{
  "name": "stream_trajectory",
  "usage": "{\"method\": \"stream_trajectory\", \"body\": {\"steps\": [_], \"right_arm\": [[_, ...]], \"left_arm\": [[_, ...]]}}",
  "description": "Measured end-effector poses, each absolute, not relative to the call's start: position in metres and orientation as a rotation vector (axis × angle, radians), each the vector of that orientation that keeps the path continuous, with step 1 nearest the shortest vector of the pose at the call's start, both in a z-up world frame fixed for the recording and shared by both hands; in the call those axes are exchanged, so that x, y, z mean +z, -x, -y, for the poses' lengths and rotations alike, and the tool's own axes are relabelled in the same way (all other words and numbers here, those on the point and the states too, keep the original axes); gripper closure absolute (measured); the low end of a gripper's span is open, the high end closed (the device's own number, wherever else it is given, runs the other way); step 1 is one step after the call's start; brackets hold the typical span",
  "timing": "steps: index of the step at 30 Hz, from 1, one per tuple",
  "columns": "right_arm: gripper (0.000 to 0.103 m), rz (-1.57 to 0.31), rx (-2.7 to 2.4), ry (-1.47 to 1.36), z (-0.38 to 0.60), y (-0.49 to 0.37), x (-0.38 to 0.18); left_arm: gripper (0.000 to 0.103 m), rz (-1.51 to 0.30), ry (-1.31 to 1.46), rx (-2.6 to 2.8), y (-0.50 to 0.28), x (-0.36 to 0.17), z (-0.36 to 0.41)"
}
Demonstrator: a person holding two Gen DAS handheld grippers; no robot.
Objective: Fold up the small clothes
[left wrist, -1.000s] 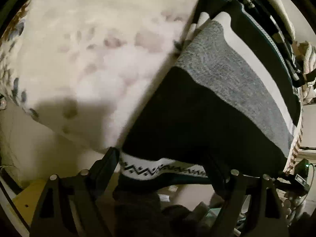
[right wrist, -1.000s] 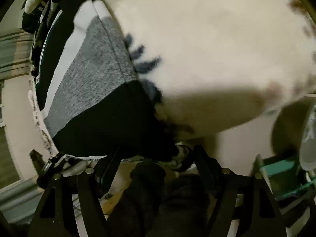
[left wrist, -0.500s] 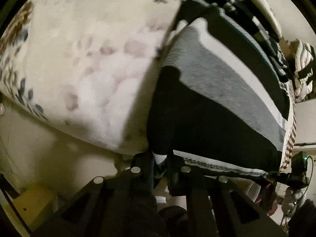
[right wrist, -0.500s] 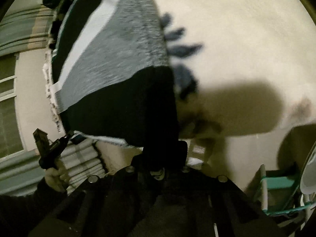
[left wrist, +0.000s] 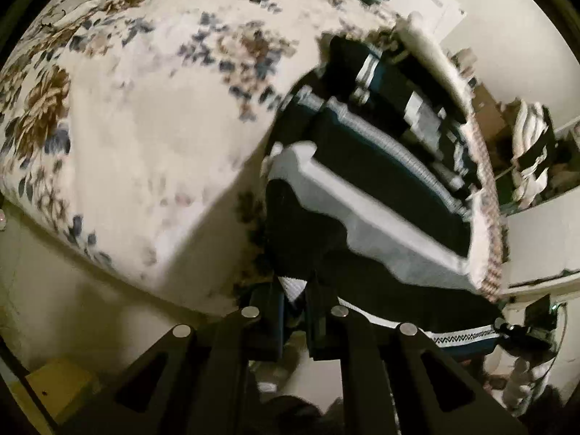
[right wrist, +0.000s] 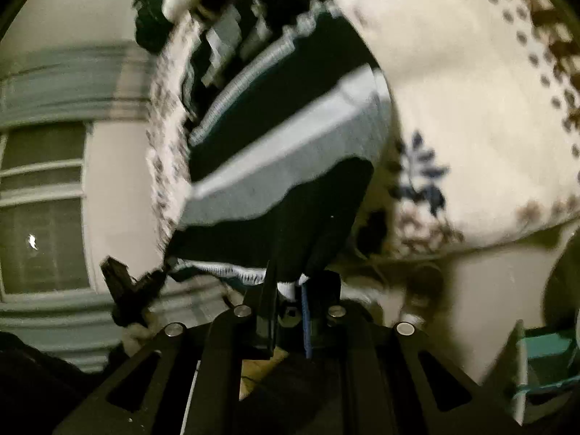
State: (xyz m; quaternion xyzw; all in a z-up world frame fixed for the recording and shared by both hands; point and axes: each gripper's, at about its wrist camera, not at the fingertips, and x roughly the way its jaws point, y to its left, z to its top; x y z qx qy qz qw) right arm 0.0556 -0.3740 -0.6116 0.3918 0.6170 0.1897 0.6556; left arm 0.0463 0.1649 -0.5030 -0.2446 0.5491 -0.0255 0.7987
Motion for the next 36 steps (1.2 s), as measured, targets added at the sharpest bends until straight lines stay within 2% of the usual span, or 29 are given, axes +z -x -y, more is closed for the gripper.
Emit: {"method": "stream_trajectory", "body": {"steps": [9,16,20,25,30,32,34,35,36], "right_arm": [[0.092,-1.251,0.356,-0.933,0.403,-0.109,-0.535],[0.093,-1.161,0.252,-0.928,0.408,-0.226,-0.498],[0.093,-1.133,0.165,-0.9,0.413,-0.318,-0.501],[0.093,-1.125,0.051,-0.891,0.427,-0.436,-0.529],[0.093,-1.187,-0.025,-0.873,0.423,-0.505,-0.575],[0.091,-1.23,-0.032,-0.869,0.42,-0.521,-0.592],[0.084,-1.257,-0.02,-0.904,0.42,-0.531,-0.607],[0.063,-1.252,-0.013,-0.926,0.422,-0.531,-0.609],[0.032,-1.237,-0.007,-0.944,0.423,-0.528,-0.609]], "left_arm": [[0.097,-1.031,0.592,-0.095,-0.122,-0.424,-0.176],[0.097,-0.925,0.558,-0.166,-0.273,-0.393,-0.165],[0.097,-0.922,0.527,-0.194,-0.365,-0.402,-0.154],[0.097,-0.979,0.499,-0.186,-0.472,-0.445,-0.146],[0.096,-1.116,0.494,-0.137,-0.528,-0.505,-0.145],[0.092,-1.166,0.53,-0.117,-0.534,-0.521,-0.152],[0.092,-1.183,0.596,-0.12,-0.531,-0.527,-0.161],[0.09,-1.179,0.621,-0.126,-0.526,-0.526,-0.165],[0.083,-1.174,0.617,-0.116,-0.521,-0.523,-0.167]]}}
